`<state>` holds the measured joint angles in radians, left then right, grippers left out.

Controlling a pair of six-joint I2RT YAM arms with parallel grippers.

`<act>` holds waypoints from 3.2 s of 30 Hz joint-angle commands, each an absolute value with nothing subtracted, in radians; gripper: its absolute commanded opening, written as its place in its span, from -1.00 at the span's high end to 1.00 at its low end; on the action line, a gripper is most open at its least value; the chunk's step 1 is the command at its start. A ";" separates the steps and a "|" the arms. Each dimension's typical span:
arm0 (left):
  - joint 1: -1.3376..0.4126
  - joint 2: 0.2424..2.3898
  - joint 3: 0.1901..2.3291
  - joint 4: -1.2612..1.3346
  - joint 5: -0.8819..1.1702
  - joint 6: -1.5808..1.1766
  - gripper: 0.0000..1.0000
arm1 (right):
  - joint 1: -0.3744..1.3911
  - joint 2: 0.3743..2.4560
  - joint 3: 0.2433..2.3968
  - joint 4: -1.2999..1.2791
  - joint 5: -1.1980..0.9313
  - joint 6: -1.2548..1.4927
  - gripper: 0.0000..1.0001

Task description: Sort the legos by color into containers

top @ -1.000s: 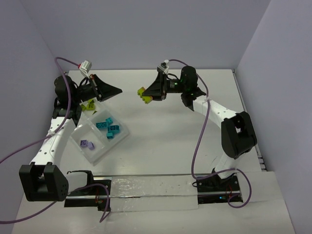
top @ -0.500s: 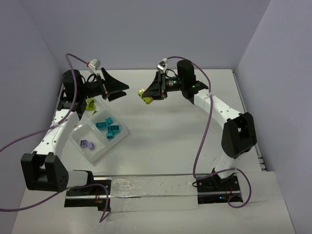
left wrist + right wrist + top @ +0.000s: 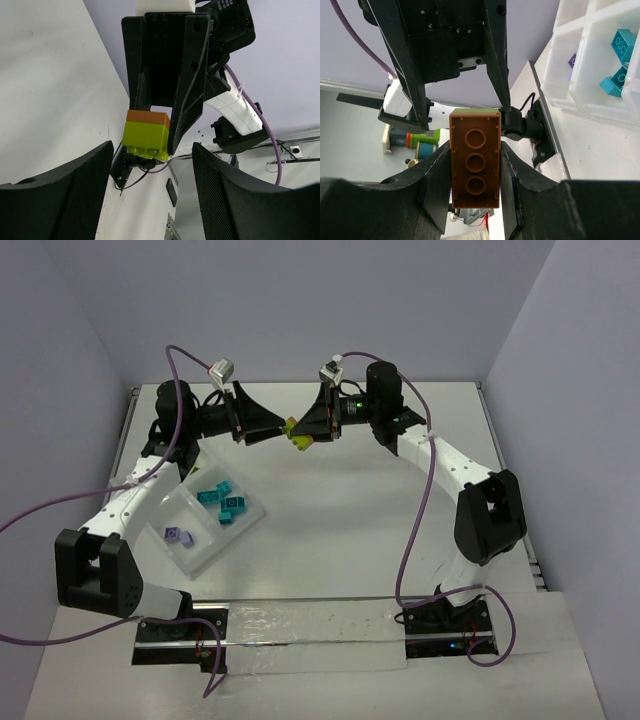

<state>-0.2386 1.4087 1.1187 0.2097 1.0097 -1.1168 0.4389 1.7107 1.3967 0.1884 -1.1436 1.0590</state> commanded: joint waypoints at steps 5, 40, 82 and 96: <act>-0.270 1.439 1.131 0.431 1.060 -1.230 -0.14 | 0.445 1.689 1.388 0.276 -1.174 1.086 1.00; -0.249 1.391 1.151 0.280 1.041 -1.115 1.00 | 0.418 1.659 1.354 0.170 -1.154 1.018 -0.36; -0.193 1.394 1.119 0.307 1.074 -1.145 -0.35 | 0.399 1.649 1.336 0.232 -1.174 1.051 1.00; -0.226 1.422 1.134 0.273 1.066 -1.120 -0.16 | 0.399 1.644 1.334 0.277 -1.178 1.086 1.00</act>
<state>-0.2198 1.4226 1.1107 0.2497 1.0508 -1.1375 0.4057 1.6852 1.3338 0.2169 -1.1684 1.0765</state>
